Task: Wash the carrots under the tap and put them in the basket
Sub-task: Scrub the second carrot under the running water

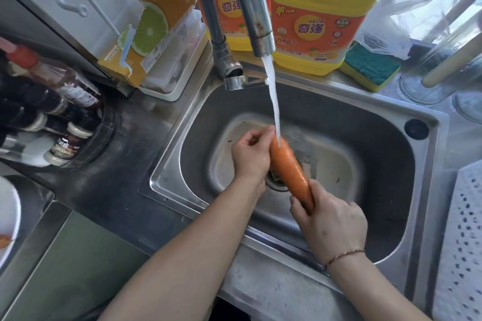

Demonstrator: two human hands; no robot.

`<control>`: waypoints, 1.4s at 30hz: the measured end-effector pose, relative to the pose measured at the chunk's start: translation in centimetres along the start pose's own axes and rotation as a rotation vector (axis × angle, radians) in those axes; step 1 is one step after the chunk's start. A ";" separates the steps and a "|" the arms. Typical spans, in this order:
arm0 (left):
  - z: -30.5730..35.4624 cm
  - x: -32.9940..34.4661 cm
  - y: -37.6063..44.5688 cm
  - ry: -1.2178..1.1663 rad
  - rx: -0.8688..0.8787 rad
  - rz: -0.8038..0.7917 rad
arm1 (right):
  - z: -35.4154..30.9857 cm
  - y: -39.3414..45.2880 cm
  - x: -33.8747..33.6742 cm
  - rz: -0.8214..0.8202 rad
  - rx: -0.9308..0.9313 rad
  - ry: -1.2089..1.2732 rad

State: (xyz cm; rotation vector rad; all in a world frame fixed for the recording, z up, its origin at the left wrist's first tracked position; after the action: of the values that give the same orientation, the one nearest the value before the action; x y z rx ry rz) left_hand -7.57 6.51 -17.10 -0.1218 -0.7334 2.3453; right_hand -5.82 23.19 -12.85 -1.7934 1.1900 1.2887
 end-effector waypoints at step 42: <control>0.8 -0.1 -0.4 0.076 0.021 -0.399 | 1.7 0.8 0.5 -0.332 0.232 0.341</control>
State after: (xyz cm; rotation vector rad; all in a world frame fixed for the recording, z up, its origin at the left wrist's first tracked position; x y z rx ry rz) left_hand -7.45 6.33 -16.23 -0.0491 -0.6308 1.9572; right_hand -7.15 24.19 -13.88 -1.9804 1.1019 0.6479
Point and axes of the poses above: each hand's wrist, its own y-axis towards the middle knuckle, its own x-axis out of the palm, z = x × y, the point moved 5 cm from there along y, towards the middle knuckle, and after that the axes turned 2 degrees about -z, right-handed, at the moved point
